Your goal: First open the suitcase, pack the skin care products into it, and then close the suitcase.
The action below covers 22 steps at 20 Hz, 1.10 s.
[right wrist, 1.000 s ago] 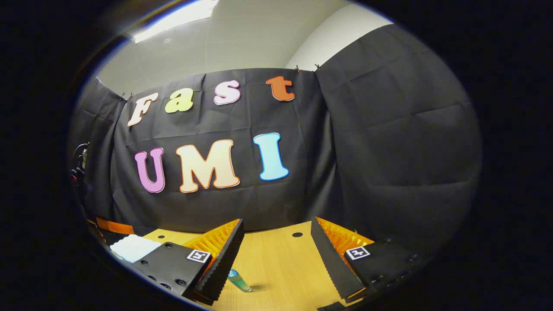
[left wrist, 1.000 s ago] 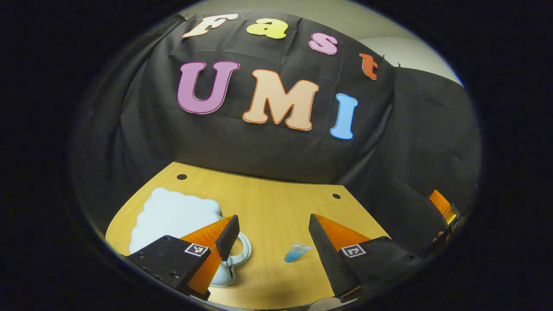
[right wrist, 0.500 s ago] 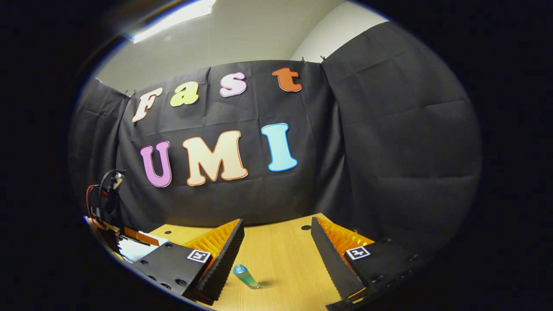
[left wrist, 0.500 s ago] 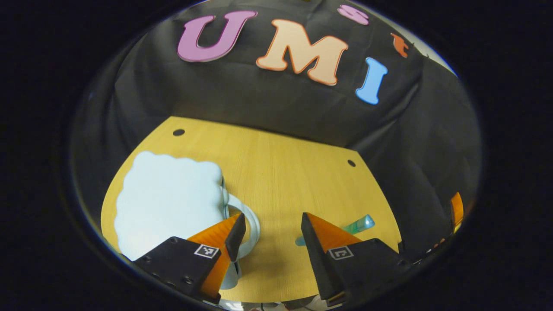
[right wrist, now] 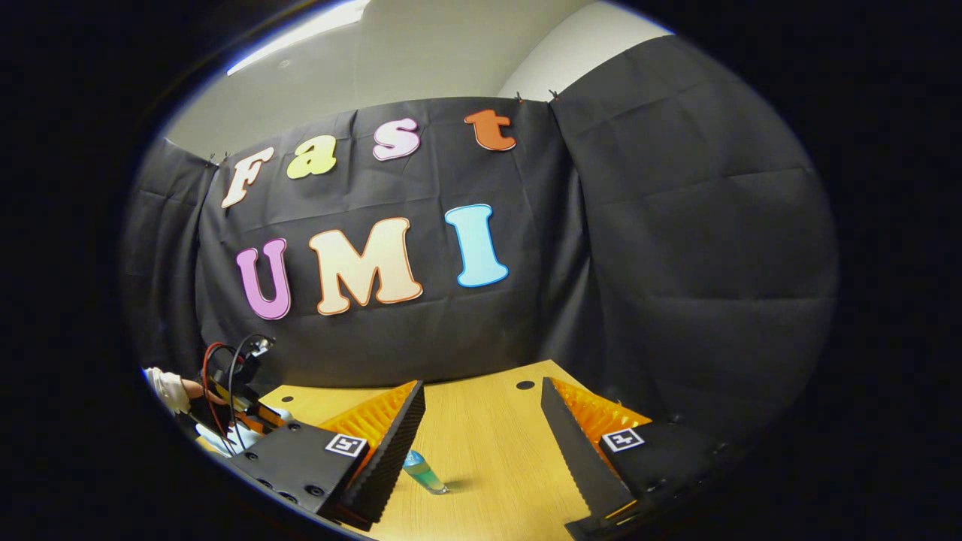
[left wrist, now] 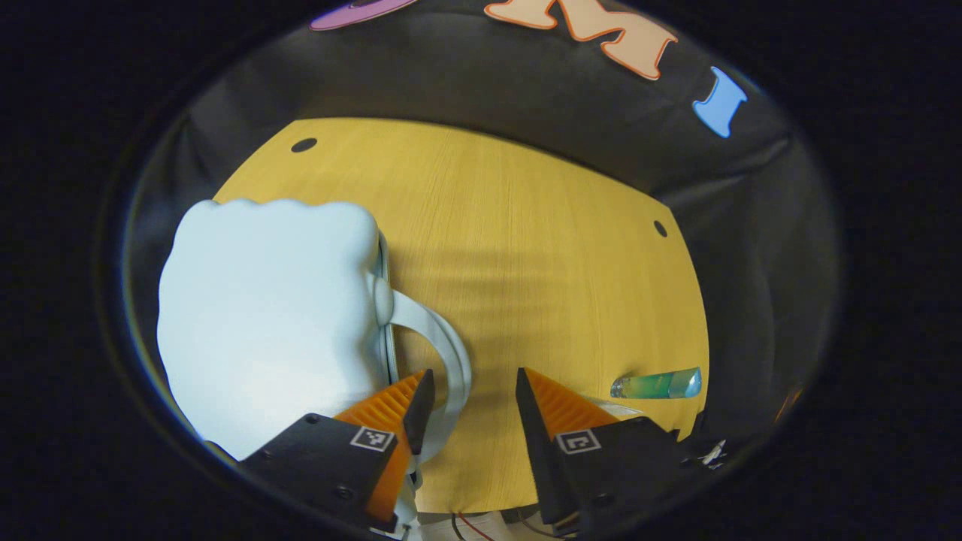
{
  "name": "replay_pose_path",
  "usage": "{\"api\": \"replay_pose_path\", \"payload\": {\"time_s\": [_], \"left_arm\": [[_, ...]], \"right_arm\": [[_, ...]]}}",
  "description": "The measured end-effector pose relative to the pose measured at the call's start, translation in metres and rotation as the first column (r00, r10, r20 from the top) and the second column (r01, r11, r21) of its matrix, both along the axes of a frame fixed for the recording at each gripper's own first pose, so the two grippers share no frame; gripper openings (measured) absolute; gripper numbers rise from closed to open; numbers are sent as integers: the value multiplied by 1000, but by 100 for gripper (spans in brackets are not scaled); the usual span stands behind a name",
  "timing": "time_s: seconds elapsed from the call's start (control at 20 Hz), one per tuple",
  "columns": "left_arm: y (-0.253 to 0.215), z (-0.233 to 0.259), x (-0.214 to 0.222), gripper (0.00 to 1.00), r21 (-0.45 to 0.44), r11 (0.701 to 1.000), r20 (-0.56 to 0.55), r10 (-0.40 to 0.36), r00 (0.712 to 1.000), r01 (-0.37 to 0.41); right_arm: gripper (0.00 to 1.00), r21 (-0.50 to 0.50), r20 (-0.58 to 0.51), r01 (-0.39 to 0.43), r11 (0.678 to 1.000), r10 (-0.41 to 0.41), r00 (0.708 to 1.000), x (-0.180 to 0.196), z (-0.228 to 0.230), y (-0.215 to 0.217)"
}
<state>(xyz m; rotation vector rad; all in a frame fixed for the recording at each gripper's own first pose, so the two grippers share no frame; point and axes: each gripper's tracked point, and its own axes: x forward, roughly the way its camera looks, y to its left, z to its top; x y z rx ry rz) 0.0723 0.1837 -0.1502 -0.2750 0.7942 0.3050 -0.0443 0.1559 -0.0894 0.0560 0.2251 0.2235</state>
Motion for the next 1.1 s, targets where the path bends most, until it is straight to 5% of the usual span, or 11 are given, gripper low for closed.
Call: {"api": "replay_pose_path", "payload": {"time_s": [0.05, 0.15, 0.25, 0.3, 0.35, 0.65, 1.1], "left_arm": [[1, -6, 2, 54, -10, 1000, -25, 12, 1000, -12], [10, -13, 4, 57, 4, 999, -57, 33, 998, -33], [19, -19, 6, 42, 26, 998, -80, 55, 995, -53], [22, -21, 8, 46, 28, 998, -89, 62, 994, -60], [22, -23, 10, 33, 16, 998, -95, 65, 993, -64], [29, -36, 16, 17, 43, 995, -158, 93, 983, -87], [29, -57, 22, 19, 103, 993, -249, 87, 965, -63]], "right_arm": [[97, 3, 3, 7, 1000, -7, 1000, 0, 1, -3], [97, 6, -1, 23, 1000, -23, 1000, 0, -1, -10], [97, 12, -12, 40, 999, -40, 999, -1, -4, -16], [97, 17, -16, 49, 999, -49, 999, -2, -3, -19], [97, 22, -19, 56, 998, -56, 998, -2, -4, -22], [97, 21, -37, 72, 997, -71, 997, -4, -8, -30], [97, -1, -48, 62, 998, -62, 997, -8, -14, -34]]}}
